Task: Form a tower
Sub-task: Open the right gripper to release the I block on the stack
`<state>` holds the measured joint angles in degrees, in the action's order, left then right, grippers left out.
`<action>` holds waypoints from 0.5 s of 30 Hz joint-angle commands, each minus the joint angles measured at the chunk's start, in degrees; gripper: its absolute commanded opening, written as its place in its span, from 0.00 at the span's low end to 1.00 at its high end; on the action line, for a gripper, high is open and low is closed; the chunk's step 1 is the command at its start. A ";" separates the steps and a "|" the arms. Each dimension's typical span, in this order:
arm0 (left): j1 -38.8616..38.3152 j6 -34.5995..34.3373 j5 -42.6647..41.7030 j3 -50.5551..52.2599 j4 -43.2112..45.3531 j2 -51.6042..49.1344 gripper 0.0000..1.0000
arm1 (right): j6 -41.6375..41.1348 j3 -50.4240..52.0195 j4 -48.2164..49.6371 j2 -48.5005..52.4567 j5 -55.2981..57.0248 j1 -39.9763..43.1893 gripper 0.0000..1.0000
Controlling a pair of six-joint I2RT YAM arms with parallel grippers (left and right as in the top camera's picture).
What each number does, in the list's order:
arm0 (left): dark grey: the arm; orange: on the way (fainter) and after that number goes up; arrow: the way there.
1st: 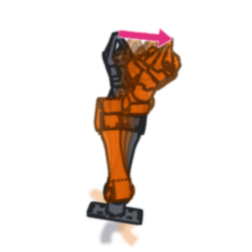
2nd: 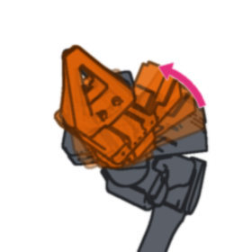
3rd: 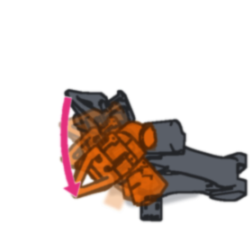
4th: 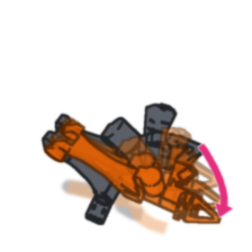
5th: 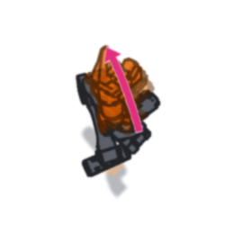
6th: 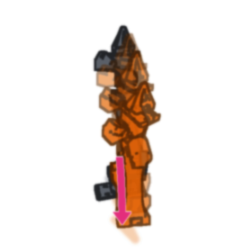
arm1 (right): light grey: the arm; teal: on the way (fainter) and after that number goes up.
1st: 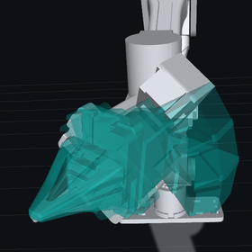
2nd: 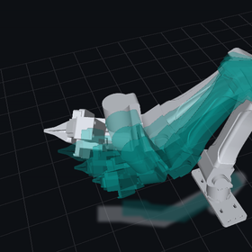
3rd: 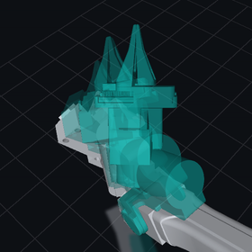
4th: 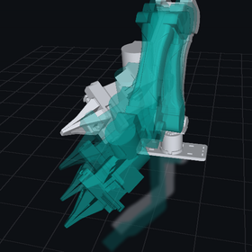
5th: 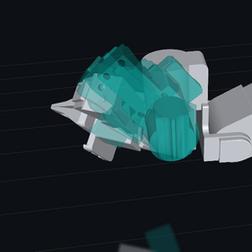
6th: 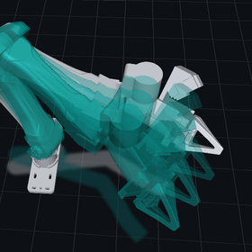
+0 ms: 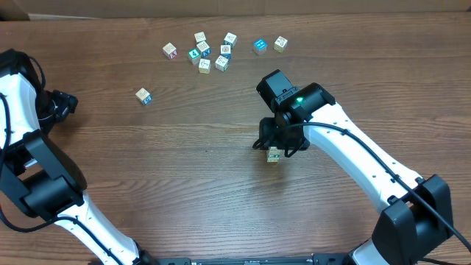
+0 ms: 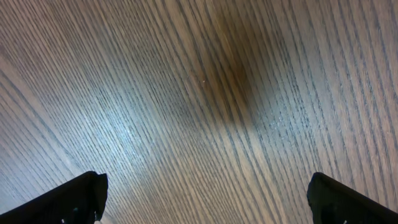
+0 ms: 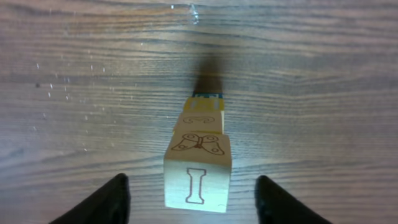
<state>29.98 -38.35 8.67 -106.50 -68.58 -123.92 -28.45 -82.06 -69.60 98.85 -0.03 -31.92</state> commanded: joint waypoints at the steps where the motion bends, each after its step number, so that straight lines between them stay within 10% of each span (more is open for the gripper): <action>1: -0.76 1.07 0.50 -0.85 0.02 -0.39 1.00 | 0.42 0.35 0.24 -0.46 -0.04 -0.22 0.78; 7: -0.76 1.07 0.50 -0.85 0.02 -0.39 1.00 | 0.39 0.37 0.57 -0.44 1.42 -0.22 0.99; 15: -0.76 1.07 0.50 -0.85 0.02 -0.39 1.00 | 0.39 0.37 1.11 -0.44 1.44 -0.20 1.00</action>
<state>29.98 -38.35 8.64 -106.50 -68.58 -123.92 -28.05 -81.95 -68.86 98.85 0.47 -31.92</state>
